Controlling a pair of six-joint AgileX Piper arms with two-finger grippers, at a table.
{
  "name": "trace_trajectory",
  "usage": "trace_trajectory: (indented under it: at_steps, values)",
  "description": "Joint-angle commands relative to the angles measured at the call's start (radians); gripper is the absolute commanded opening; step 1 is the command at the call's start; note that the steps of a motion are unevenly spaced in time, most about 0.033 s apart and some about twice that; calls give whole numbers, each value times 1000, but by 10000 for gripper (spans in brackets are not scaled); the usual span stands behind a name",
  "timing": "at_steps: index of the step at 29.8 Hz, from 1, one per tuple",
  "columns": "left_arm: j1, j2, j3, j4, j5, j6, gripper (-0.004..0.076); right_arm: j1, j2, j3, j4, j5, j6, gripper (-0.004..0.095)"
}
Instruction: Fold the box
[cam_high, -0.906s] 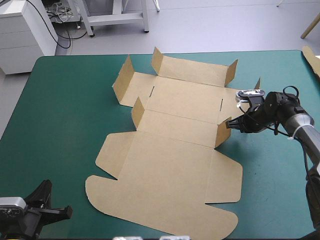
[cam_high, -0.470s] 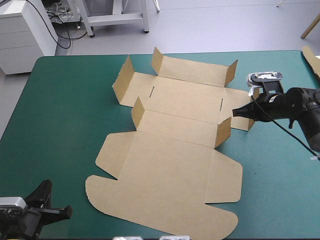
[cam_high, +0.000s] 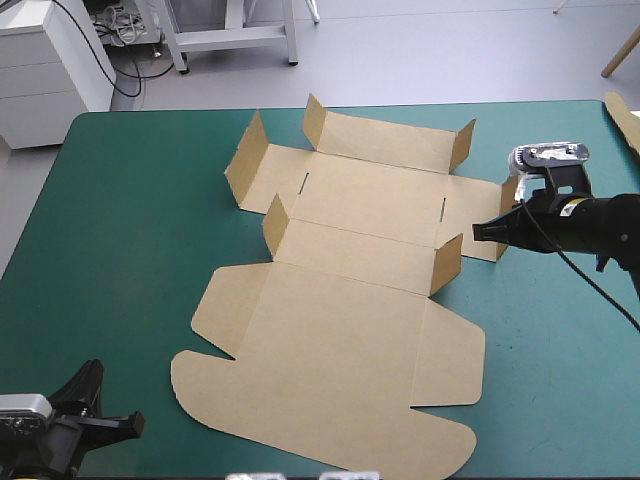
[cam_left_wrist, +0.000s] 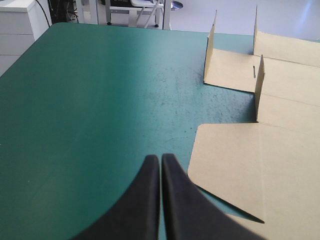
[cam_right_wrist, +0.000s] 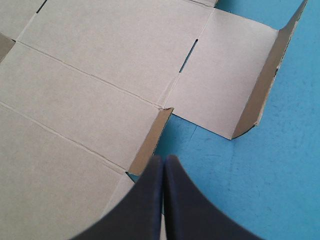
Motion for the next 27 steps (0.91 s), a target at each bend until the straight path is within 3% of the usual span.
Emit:
trace_trajectory:
  at_steps: [1,5,10,12,27]
  values:
    - [-4,-11,-23,-14,-78,-5,-8,8,-21,-33,22,-35,-39,42]
    - [-4,-11,-23,-14,-78,-5,-8,8,-21,-33,40,-20,-43,252]
    - [-4,-11,-23,-14,-78,-5,-8,8,-21,-33,40,-10,-43,811]
    - [-4,-11,-23,-14,-78,-5,-8,8,-21,-33,38,-3,-41,943]
    - [-4,-11,-23,-14,-78,-3,-8,8,2,-33,14,42,66,926]
